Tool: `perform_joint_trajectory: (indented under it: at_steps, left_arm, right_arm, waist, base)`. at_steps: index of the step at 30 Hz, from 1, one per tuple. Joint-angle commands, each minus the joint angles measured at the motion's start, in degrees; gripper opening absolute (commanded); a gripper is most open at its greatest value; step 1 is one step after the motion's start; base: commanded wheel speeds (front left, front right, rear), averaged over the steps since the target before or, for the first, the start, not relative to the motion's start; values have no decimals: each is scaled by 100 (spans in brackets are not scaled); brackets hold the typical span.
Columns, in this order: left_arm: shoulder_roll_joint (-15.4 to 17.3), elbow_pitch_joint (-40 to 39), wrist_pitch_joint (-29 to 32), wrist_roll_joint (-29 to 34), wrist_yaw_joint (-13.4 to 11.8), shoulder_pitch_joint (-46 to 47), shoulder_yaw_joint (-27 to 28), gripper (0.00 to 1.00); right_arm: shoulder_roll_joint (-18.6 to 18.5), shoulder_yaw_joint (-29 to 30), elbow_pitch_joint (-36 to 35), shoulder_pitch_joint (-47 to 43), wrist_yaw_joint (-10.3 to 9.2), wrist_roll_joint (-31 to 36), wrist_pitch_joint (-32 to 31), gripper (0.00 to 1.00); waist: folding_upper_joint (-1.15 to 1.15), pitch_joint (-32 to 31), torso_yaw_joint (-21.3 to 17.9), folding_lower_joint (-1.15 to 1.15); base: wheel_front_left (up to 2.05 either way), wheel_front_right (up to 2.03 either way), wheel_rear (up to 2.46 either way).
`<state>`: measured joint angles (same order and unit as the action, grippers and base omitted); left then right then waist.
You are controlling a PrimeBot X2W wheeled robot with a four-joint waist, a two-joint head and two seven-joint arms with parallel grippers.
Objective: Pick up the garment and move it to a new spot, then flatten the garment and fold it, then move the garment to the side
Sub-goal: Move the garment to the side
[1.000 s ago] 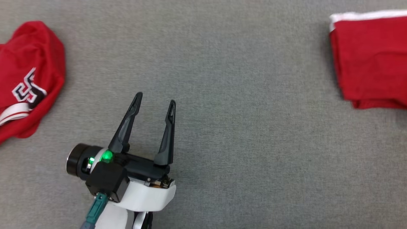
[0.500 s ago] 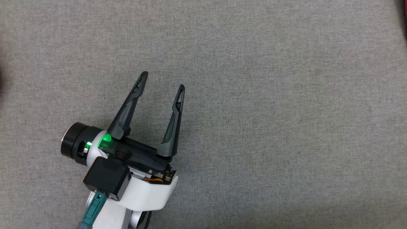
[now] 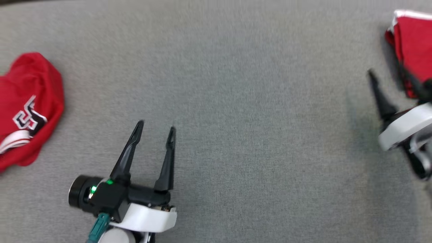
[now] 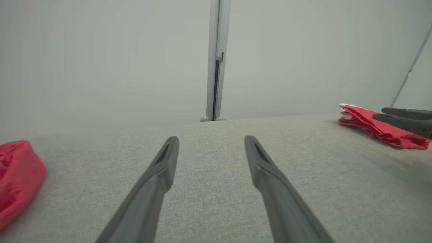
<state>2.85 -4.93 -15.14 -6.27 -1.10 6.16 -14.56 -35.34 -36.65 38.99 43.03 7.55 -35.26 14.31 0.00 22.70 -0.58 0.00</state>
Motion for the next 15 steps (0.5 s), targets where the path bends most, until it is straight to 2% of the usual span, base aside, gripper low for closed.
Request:
perform_joint_trajectory:
  at_steps: [1,3,6,11,15]
  left_arm:
    - [16,92,1,-87,-59,-187,87,100]
    - [15,218,1,-183,-88,-361,198,100]
    - [14,383,0,-271,-82,-601,366,100]
    - [16,543,0,-424,-81,-1038,646,100]
    - [14,518,1,-420,-45,-1404,847,100]
  right_arm:
    - [242,15,-22,-263,-13,60,70,100]
    - [618,195,-159,-559,-13,148,103,100]
    - [1168,812,-506,-1260,-13,497,89,100]
    - [2055,2175,-1439,-2576,-13,1572,84,100]
    - [2740,2964,-2208,-3592,-12,2250,84,100]
  waist:
    - [0,-791,231,0]
    - [0,-1073,273,0]
    - [0,-1497,336,0]
    - [0,-2116,405,0]
    - [0,-2359,358,0]
  base:
    - [0,0,0]
    - [0,0,0]
    - [0,0,0]
    - [0,0,0]
    - [0,0,0]
